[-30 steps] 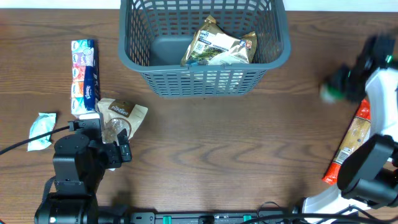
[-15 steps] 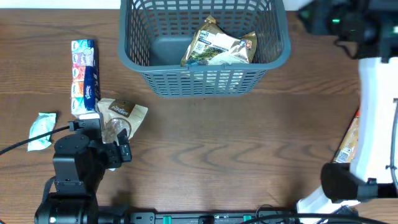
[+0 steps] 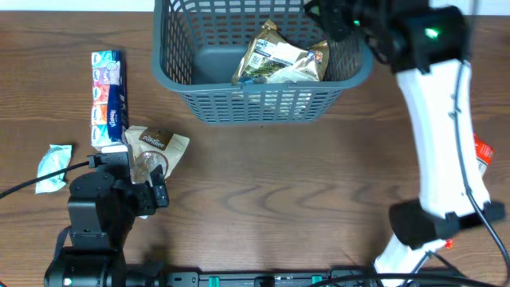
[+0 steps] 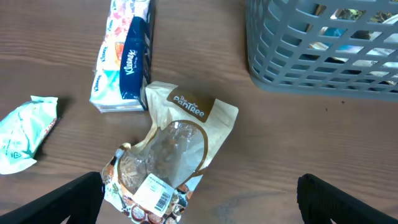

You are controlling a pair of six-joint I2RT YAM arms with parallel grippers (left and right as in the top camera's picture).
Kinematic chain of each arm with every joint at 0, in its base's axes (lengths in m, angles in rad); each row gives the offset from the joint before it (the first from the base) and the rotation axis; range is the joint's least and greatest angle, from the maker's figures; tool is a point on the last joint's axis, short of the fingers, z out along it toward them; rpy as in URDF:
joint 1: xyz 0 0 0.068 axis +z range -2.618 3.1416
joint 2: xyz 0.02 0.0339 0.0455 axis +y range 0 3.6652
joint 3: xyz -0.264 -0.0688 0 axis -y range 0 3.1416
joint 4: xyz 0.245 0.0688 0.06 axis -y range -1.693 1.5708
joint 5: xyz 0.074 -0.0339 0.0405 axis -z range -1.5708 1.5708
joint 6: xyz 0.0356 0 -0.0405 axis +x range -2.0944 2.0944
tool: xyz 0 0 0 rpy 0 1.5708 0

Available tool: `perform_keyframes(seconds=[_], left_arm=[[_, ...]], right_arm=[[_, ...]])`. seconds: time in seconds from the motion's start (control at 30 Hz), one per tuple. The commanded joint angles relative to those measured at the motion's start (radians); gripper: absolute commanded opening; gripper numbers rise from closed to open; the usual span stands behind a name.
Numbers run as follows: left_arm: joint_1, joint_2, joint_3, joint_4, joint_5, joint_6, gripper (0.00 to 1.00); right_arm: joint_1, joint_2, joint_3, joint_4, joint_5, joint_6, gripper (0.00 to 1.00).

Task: Pack container
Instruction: 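Grasp the green-capped jar, carry it into the basket, release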

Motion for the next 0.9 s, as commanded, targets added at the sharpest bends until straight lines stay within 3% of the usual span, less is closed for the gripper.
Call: perform_keyframes(seconds=[0.0, 0.33, 0.7, 0.77, 0.87], left_arm=[[0.006, 0.0, 0.018, -0.002, -0.016, 0.017, 0.98], [0.006, 0.0, 0.018, -0.002, -0.016, 0.017, 0.98], [0.006, 0.0, 0.018, -0.002, -0.016, 0.017, 0.98], [0.006, 0.0, 0.018, -0.002, -0.016, 0.017, 0.98], [0.006, 0.0, 0.018, -0.002, -0.016, 0.017, 0.98]], right_arm=[[0.003, 0.116, 0.005, -0.016, 0.014, -0.024, 0.01], [0.004, 0.322, 0.005, -0.119, 0.013, -0.025, 0.01], [0.004, 0.428, 0.005, -0.202, 0.013, -0.027, 0.03], [0.004, 0.426, 0.006, -0.199, 0.013, -0.027, 0.5], [0.004, 0.402, 0.021, -0.2, 0.013, -0.027, 0.99]])
